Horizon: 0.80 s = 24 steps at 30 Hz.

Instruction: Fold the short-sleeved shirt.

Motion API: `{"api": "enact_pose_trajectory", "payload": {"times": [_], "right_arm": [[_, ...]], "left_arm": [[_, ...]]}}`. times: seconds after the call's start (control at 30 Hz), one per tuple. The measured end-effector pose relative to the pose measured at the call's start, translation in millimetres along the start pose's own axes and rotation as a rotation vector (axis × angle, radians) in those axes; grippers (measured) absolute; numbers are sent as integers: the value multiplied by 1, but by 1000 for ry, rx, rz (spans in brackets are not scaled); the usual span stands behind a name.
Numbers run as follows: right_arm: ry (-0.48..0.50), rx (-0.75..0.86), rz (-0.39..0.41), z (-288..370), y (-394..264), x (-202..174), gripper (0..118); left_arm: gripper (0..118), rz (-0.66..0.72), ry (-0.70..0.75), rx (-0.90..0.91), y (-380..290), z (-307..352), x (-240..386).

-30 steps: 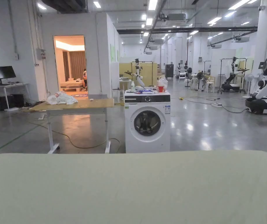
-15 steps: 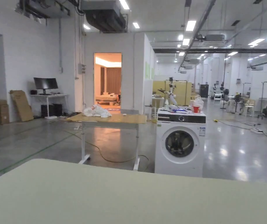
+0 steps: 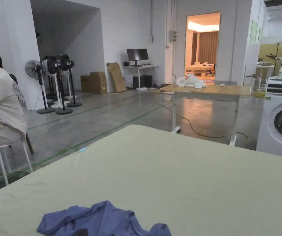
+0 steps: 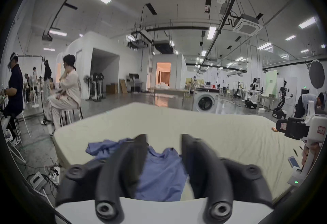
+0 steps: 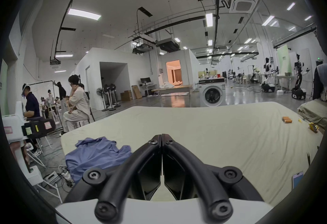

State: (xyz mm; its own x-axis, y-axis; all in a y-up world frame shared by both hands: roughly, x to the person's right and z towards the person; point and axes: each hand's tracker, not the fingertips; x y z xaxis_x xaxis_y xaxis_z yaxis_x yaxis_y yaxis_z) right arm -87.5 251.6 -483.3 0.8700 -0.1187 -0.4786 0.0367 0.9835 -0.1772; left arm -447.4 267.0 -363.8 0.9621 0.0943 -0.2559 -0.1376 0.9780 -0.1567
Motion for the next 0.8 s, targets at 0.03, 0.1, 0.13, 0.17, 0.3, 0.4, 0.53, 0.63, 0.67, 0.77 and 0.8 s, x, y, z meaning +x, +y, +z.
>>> {"api": "enact_pose_trajectory", "payload": {"times": [0.03,0.1,0.13,0.17,0.3,0.4,0.53,0.63,0.67,0.77,0.8], "right_arm": [[0,-5,0,0,-2,-1,0],[4,-23,-3,0,-7,-1,0],[0,-29,-5,1,-8,-1,0],[-5,-33,-4,3,-10,0,0],[-29,-45,-2,6,-12,7,0],[-71,-68,-2,4,-13,11,0],[-126,-92,5,4,-15,17,0],[-175,-115,15,5,-17,22,0],[-186,-121,12,6,-18,24,0],[-199,-157,-43,2,-22,31,0],[-194,-167,-73,0,-23,34,0]], "left_arm": [[103,17,-59,-88,1,-18,-11],[116,30,-126,-212,-6,-59,-29],[116,5,-125,-263,-10,-80,-36],[116,-11,-141,-294,-15,-99,-42],[116,-120,-85,-472,-47,-187,-62],[107,-113,-99,-626,-75,-240,-76],[101,-64,-36,-785,-111,-289,-90],[96,-76,-33,-753,-118,-285,-86],[87,-108,-26,-765,-116,-287,-83],[39,-154,-72,-733,-108,-284,-76],[23,-154,-71,-738,-107,-285,-75]]}}
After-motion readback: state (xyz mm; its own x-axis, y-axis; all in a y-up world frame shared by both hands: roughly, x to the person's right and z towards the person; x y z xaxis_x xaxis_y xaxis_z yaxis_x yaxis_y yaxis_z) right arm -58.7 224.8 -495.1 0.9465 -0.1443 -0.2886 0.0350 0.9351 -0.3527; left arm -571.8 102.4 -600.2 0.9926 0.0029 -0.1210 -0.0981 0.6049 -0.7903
